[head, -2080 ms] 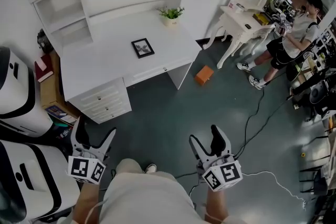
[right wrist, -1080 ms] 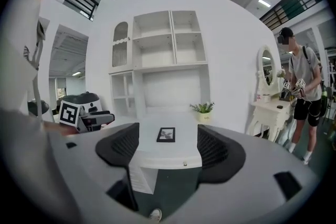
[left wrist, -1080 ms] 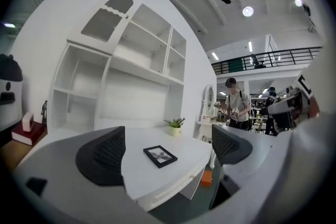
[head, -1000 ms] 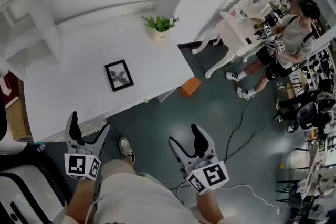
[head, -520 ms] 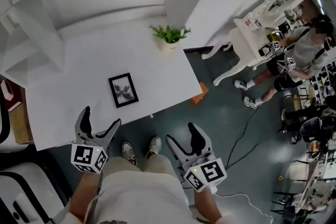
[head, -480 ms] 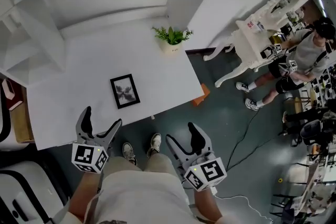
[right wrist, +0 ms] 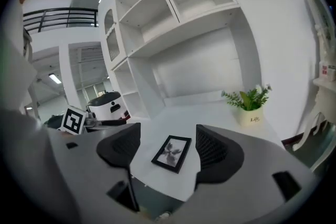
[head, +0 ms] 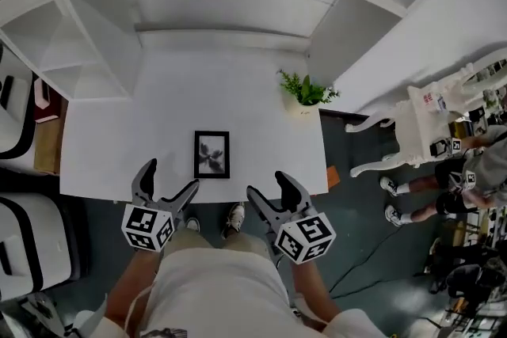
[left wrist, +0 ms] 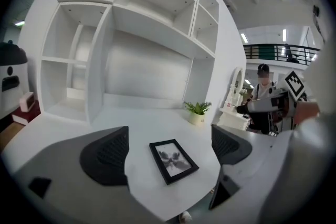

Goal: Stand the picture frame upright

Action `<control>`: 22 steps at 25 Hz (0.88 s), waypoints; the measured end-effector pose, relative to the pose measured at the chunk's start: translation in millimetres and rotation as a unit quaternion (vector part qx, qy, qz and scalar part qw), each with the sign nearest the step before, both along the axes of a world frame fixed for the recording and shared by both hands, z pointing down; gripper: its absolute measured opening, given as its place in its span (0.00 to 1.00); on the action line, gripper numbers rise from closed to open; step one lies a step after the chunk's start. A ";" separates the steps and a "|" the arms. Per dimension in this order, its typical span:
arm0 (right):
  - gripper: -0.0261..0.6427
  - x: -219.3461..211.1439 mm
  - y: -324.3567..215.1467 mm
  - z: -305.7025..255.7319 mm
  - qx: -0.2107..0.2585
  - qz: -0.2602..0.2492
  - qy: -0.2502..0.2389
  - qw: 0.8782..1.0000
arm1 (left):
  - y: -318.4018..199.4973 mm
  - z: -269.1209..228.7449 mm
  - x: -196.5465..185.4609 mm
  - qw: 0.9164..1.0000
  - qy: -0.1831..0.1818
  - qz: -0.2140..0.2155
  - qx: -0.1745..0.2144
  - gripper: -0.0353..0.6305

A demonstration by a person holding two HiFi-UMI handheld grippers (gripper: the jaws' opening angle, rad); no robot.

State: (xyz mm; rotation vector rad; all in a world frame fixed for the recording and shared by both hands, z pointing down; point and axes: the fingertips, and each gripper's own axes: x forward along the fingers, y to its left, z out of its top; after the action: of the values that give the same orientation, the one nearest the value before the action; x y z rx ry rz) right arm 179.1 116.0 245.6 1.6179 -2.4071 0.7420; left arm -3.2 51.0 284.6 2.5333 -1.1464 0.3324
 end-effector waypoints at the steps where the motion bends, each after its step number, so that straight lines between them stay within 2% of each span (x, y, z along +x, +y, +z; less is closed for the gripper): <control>1: 0.52 1.0 -8.9 7.7 -0.008 -0.012 -0.008 1.000 | -3.4 7.2 3.4 1.000 -0.003 -0.005 -0.010 0.81; 5: 0.50 3.8 -41.8 48.0 -0.042 -0.068 -0.007 0.997 | -12.1 40.2 21.8 0.999 -0.008 -0.016 -0.048 0.79; 8: 0.49 3.0 -65.8 81.6 -0.072 -0.103 0.001 0.992 | -19.5 64.8 31.3 0.997 -0.024 -0.026 -0.063 0.75; 9: 0.49 2.3 -73.1 91.9 -0.083 -0.112 0.005 0.990 | -24.5 72.1 32.8 0.997 -0.030 -0.030 -0.067 0.73; 11: 0.45 -0.4 -87.5 111.4 -0.106 -0.125 0.010 0.986 | -37.9 87.5 35.2 0.995 -0.040 -0.032 -0.082 0.62; 12: 0.44 -2.9 -93.9 120.8 -0.118 -0.130 0.010 0.984 | -44.4 95.9 36.6 0.994 -0.044 -0.028 -0.095 0.57; 15: 0.43 -14.9 -108.4 146.9 -0.151 -0.142 0.010 0.978 | -58.1 121.8 37.6 0.988 -0.063 -0.004 -0.139 0.49; 17: 0.40 -22.1 -116.4 161.1 -0.170 -0.144 0.014 0.975 | -66.2 134.5 33.7 0.985 -0.079 0.006 -0.155 0.41; 22: 0.38 -27.5 -125.2 187.4 -0.214 -0.128 0.030 0.968 | -76.7 150.8 37.6 0.980 -0.078 0.029 -0.179 0.38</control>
State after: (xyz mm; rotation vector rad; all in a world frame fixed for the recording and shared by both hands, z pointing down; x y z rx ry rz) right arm 151.6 -9.2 433.0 1.1226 -2.1586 1.0542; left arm 34.5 -25.7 435.4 2.2561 -0.9638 0.6966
